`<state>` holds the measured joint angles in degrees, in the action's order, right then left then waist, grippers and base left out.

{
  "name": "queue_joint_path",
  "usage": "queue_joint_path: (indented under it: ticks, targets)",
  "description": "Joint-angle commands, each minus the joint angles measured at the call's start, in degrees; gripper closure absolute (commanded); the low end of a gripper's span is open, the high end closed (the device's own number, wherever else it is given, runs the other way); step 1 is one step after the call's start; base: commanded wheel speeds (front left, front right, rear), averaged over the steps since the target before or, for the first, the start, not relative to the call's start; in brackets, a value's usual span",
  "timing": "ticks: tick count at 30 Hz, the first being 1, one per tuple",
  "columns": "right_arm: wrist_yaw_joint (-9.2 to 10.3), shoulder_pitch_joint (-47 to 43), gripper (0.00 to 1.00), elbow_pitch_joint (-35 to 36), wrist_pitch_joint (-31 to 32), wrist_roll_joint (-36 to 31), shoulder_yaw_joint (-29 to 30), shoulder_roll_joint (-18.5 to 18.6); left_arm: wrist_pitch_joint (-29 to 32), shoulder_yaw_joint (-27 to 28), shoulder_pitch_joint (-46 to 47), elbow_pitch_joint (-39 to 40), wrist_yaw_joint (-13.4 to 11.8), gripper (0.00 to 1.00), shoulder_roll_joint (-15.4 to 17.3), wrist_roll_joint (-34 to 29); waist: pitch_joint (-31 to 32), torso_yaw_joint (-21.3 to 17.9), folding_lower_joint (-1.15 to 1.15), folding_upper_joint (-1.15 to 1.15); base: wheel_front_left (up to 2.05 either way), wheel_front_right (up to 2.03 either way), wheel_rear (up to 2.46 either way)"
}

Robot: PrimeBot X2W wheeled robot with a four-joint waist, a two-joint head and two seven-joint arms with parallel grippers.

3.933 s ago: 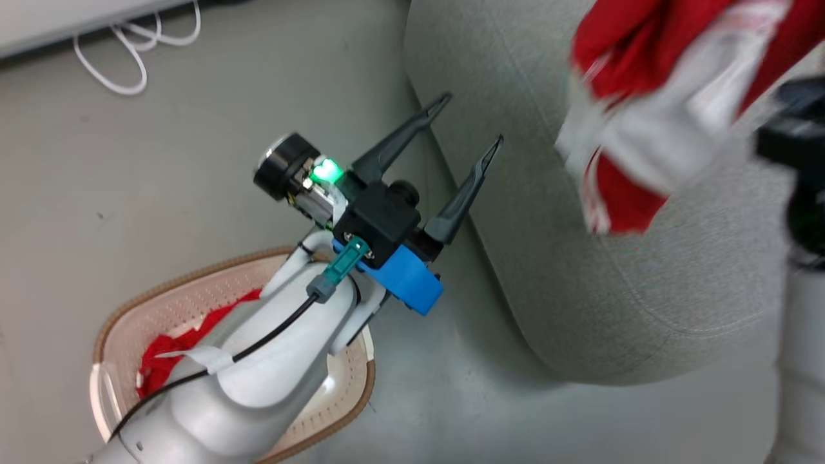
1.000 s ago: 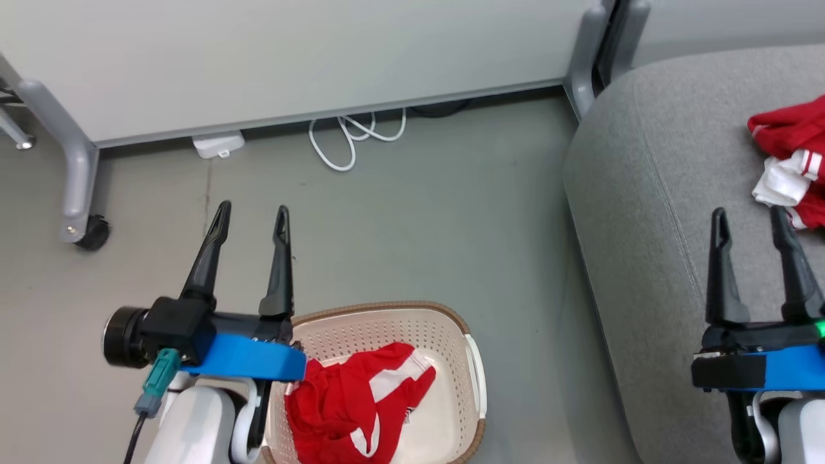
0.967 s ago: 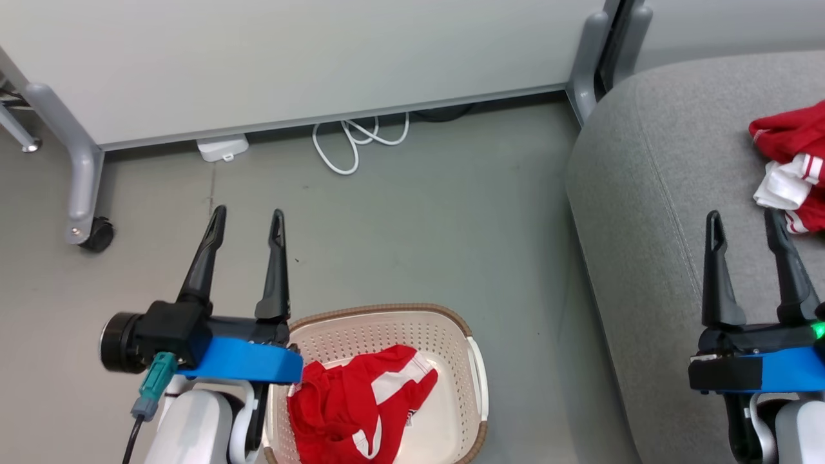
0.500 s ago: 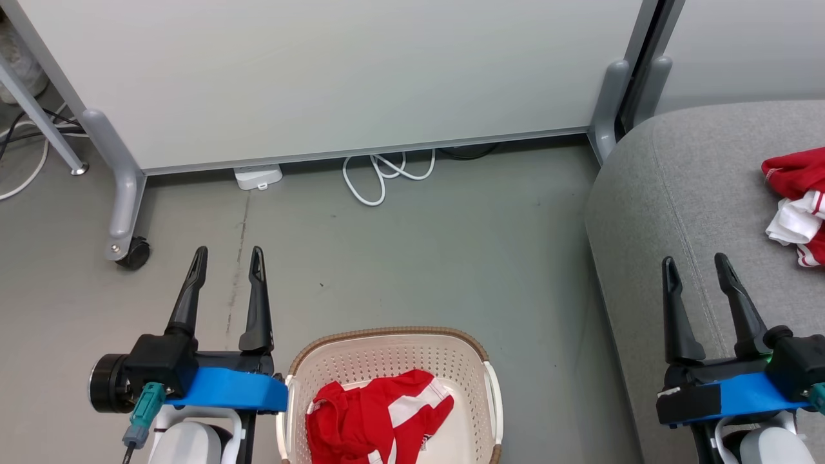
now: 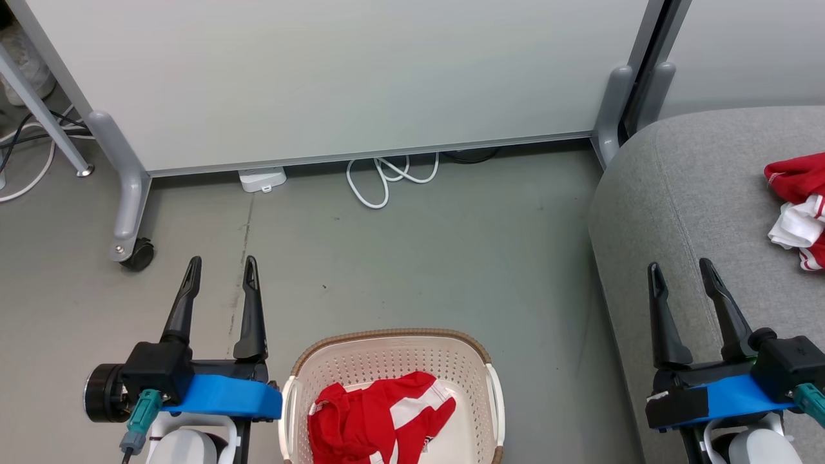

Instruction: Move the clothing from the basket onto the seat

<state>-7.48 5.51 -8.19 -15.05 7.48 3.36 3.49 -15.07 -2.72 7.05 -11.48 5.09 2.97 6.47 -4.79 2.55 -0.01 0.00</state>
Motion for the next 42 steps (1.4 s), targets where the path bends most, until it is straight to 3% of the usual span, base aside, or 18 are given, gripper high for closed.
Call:
queue_joint_path:
  ticks: [1,13,22,33,42]
  targets:
    - [-0.03,0.06,0.0,-0.16,-0.2,-0.4,-0.1,-0.23,-0.15,0.19,-0.48,-0.2,0.14,0.0,-0.1,-0.18,-0.05,-0.09,0.01,0.0,0.0,0.0,0.0]
    - [-0.03,0.6,0.0,-0.38,-0.2,-0.42,-0.06,-0.37,-0.15,-0.99,1.52,-1.72,0.61,0.0,-0.11,-0.52,-0.33,-0.5,0.01,0.0,0.0,0.0,0.0]
    - [-0.03,3.61,0.0,0.81,-0.2,-0.26,-0.37,0.53,-0.14,-5.92,8.63,-11.24,2.14,0.0,1.45,-2.61,-3.9,-1.91,0.01,0.0,0.0,0.0,0.0]
    - [-0.03,8.59,0.0,2.68,-0.2,-0.19,-1.02,1.06,-0.16,-23.45,21.16,-27.81,2.33,0.0,5.65,0.46,-13.76,-5.27,0.01,0.0,0.0,0.0,0.0]
    - [-0.03,13.22,0.0,4.06,-0.2,0.12,-2.23,1.04,0.34,-40.37,30.1,-42.78,2.34,0.0,6.07,5.29,-21.64,-7.81,0.01,0.0,0.0,0.0,0.0]
